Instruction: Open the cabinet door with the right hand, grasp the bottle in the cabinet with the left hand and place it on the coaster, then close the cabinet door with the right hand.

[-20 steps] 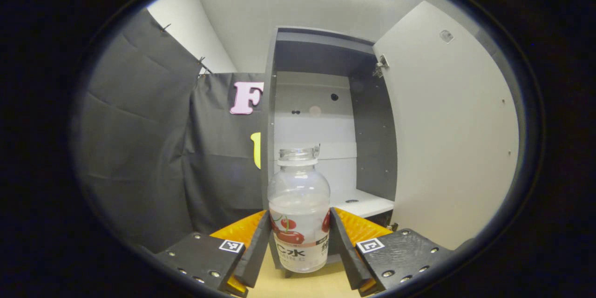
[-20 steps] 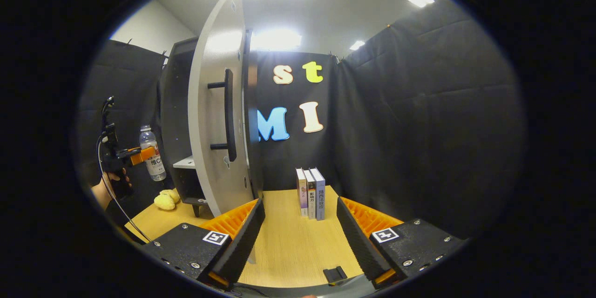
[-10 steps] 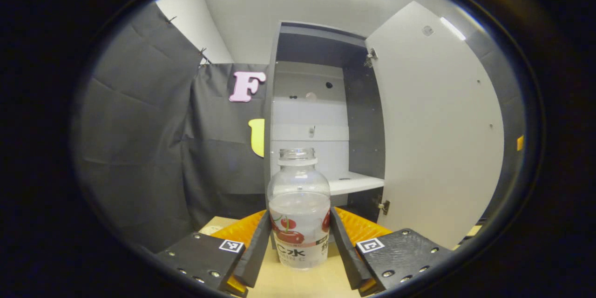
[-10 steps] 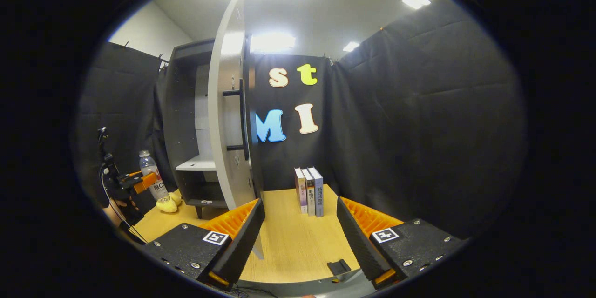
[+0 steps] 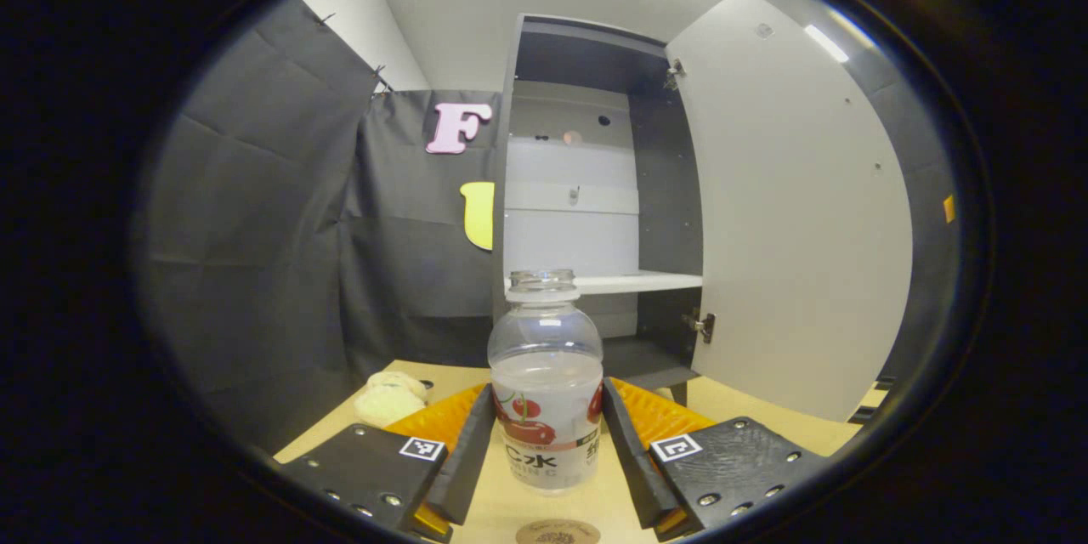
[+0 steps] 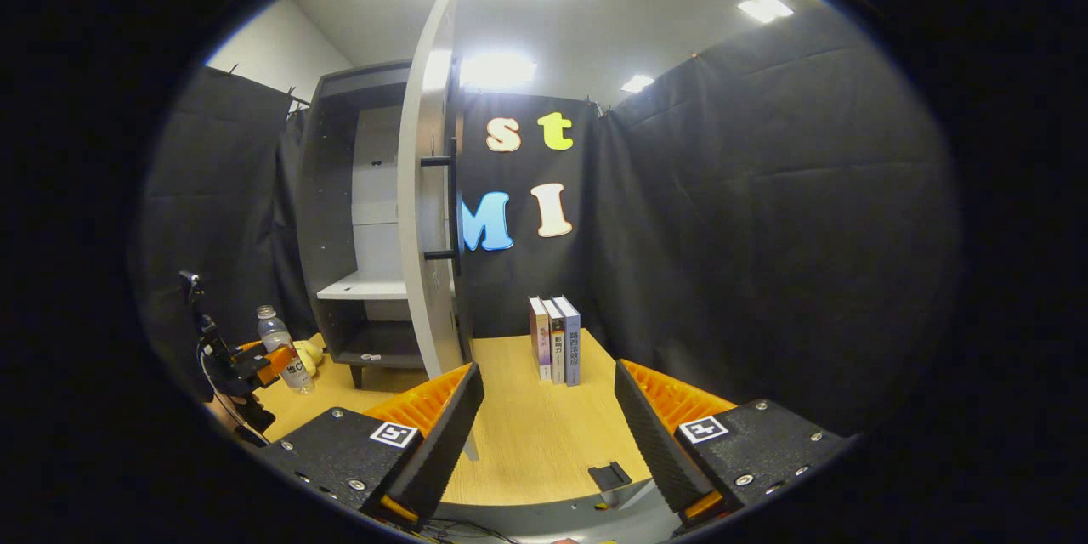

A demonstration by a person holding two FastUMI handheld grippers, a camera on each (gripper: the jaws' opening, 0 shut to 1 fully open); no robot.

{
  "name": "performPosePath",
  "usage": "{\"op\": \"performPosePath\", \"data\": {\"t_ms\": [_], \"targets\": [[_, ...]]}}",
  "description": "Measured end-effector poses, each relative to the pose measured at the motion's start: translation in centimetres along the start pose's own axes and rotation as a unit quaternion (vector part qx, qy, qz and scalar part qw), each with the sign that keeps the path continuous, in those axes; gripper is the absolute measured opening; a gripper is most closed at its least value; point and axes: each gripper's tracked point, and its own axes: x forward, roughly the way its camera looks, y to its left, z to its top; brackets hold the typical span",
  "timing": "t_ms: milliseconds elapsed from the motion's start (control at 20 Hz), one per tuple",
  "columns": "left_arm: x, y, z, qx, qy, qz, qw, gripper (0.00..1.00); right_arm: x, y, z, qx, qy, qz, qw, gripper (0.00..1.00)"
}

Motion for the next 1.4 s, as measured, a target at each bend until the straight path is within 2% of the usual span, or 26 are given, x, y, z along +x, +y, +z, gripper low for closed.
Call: {"op": "performPosePath", "data": {"t_ms": [150, 200, 300, 350, 600, 750, 800, 1050, 1100, 1300, 1350, 1400], "targets": [[-0.4, 0.1, -2.1, -0.011, 0.007, 0.001, 1.0, 0.77, -0.5, 0.1, -0.8, -0.014, 0.007, -0.005, 1.0, 0.96], [-0.6, 0.0, -3.0, -0.013, 0.009, 0.001, 1.0, 0.73, -0.8, 0.1, -0.9, -0.016, 0.01, -0.005, 1.0, 0.96], [-1.4, -0.3, -4.7, -0.017, 0.019, -0.004, 1.0, 0.76, -1.0, 0.0, -1.2, -0.021, 0.015, -0.008, 1.0, 0.96], [-1.4, -0.4, -5.3, -0.025, 0.022, -0.006, 0.999, 0.72, -1.1, -0.1, -1.4, -0.024, 0.018, -0.01, 1.0, 0.96], [-2.2, -0.1, -9.1, -0.046, 0.046, 0.004, 0.998, 0.73, -1.7, -0.3, -1.5, -0.033, 0.021, -0.015, 0.999, 0.96], [-2.3, -0.3, -11.2, -0.058, 0.062, 0.002, 0.996, 0.77, -1.7, -0.2, -2.7, -0.039, 0.033, -0.016, 0.999, 0.96], [-2.3, -0.4, -12.0, -0.06, 0.069, 0.001, 0.996, 0.73, -1.8, -0.3, -3.0, -0.04, 0.036, -0.017, 0.998, 0.96], [-2.5, -0.7, -14.7, -0.042, 0.091, 0.005, 0.995, 0.7, -2.1, -0.4, -3.6, -0.037, 0.046, -0.018, 0.998, 0.96], [-2.7, -0.7, -15.0, -0.04, 0.092, 0.006, 0.995, 0.76, -2.2, -0.5, -3.3, -0.037, 0.044, -0.019, 0.998, 0.96], [-3.6, -1.0, -15.2, -0.028, 0.098, 0.011, 0.995, 0.74, -2.4, -0.5, -2.9, -0.035, 0.039, -0.02, 0.998, 0.97], [-3.7, -1.0, -15.3, -0.024, 0.103, 0.014, 0.994, 0.78, -2.4, -0.6, -2.9, -0.035, 0.038, -0.021, 0.998, 0.97], [-4.1, -1.2, -15.2, -0.022, 0.104, 0.015, 0.994, 0.75, -2.4, -0.6, -2.9, -0.034, 0.037, -0.021, 0.999, 0.97]]}}
